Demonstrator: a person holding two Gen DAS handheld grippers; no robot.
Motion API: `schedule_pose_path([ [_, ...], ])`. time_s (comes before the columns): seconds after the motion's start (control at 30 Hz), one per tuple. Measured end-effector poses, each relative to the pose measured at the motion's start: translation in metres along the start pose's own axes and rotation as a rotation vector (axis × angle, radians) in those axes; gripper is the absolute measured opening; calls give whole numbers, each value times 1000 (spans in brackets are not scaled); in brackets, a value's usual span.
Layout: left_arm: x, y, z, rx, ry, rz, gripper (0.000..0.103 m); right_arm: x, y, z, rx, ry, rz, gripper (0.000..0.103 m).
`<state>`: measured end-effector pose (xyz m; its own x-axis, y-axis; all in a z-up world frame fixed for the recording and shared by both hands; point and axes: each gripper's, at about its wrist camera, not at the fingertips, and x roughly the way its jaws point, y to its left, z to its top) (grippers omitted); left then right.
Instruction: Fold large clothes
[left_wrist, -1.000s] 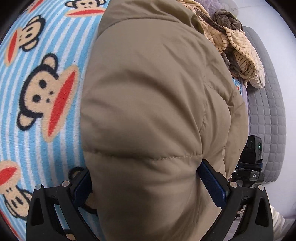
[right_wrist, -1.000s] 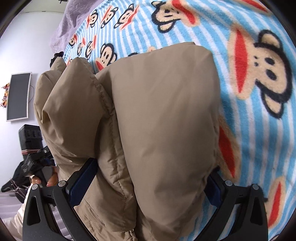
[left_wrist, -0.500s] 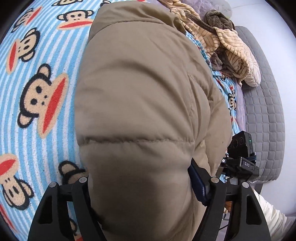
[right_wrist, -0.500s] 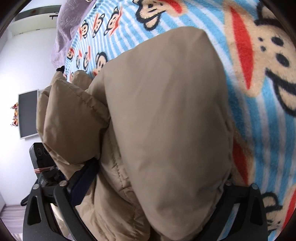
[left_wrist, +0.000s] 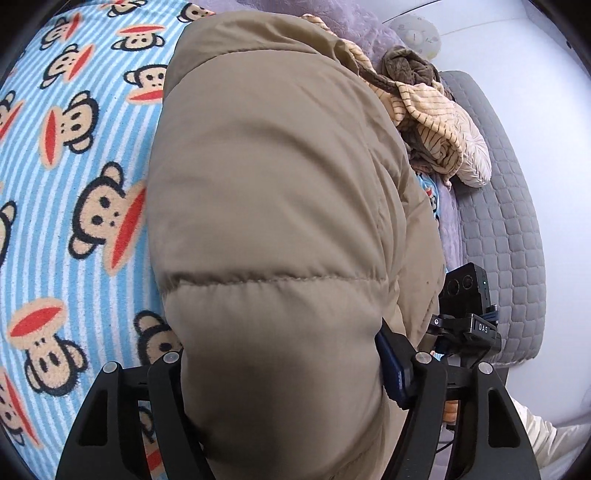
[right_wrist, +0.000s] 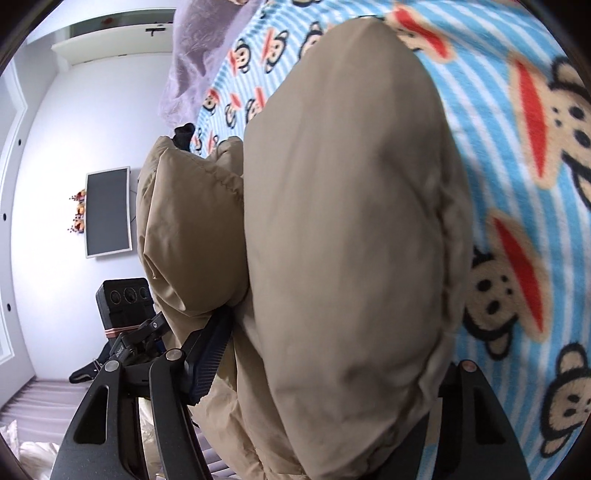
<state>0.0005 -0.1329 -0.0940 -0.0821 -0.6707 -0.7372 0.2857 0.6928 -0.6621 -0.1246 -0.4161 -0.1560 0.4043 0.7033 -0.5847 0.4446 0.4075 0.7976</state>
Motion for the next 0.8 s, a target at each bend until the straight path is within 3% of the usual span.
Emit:
schedule_pose_path([
  [0.37,-90,93,34,-5,-34,48,74,65,53,-6,-53,-3,18,70],
  [0.6,-132,168,59,-40,-53,198,74,140,96,-6,-61,-7,43,70],
  [0.7,-140,188,58,-82,-63,248,74,166,106,-4,-57,-5,-17,70],
  [0.8,-161,187,51,-49,-130,308,74,166,113,-6,-66,-18,-125,71],
])
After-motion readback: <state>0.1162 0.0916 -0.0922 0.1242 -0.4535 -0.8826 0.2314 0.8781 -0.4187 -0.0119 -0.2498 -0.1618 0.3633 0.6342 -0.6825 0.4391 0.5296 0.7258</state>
